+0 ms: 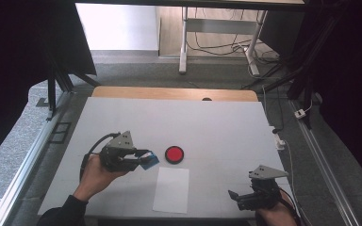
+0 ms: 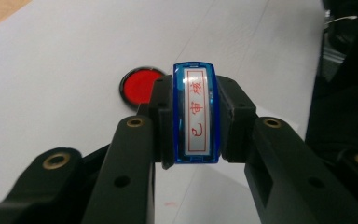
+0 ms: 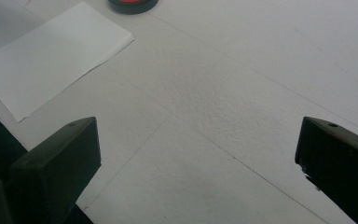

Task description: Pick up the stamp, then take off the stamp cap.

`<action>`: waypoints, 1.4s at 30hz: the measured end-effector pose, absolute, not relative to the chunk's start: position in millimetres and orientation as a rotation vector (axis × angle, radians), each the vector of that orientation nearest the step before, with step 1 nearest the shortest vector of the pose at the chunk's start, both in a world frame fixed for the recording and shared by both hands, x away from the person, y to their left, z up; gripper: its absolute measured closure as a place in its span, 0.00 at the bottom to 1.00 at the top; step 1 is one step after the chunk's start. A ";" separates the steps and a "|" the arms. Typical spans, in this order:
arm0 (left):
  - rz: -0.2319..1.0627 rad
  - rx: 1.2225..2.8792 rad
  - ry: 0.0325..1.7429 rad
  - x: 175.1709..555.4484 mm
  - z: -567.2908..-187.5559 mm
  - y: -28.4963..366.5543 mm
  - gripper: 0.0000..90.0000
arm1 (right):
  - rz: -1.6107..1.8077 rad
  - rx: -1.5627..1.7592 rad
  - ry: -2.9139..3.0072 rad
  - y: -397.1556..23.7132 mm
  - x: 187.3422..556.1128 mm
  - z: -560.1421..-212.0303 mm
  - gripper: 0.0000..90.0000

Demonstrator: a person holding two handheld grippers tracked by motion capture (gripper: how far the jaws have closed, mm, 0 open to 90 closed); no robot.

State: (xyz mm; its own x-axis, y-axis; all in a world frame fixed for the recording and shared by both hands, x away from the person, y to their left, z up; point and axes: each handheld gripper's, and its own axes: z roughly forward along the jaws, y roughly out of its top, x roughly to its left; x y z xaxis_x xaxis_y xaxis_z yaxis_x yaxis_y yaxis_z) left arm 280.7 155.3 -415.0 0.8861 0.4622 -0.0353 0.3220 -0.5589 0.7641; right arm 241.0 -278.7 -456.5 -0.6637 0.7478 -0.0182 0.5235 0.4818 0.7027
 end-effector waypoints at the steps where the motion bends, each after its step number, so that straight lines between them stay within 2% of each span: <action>1: 0.209 2.203 0.553 281.0 -414.2 153.1 0.78 | 0.978 1.073 2.410 -278.6 241.0 -456.5 0.01; 13: 0.174 2.201 0.474 282.8 -411.6 133.5 0.78 | 0.975 1.072 2.409 -278.6 240.9 -456.4 0.01; 28: 0.121 2.189 0.460 282.7 -416.3 129.0 0.78 | 0.966 1.056 2.417 -276.5 240.7 -455.7 0.01; 42: 0.087 2.181 0.479 284.4 -421.3 131.0 0.78 | 1.117 0.883 2.484 -239.6 242.5 -449.1 0.00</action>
State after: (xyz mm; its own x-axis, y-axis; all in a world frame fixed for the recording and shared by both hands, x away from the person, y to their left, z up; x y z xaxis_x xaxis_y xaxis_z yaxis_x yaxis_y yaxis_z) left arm 284.4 131.0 -421.3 0.9234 0.3684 -0.1077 0.3074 -0.5419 0.7822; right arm 242.5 -239.6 -449.1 -0.7747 0.6323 -0.0023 0.4178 0.5146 0.7488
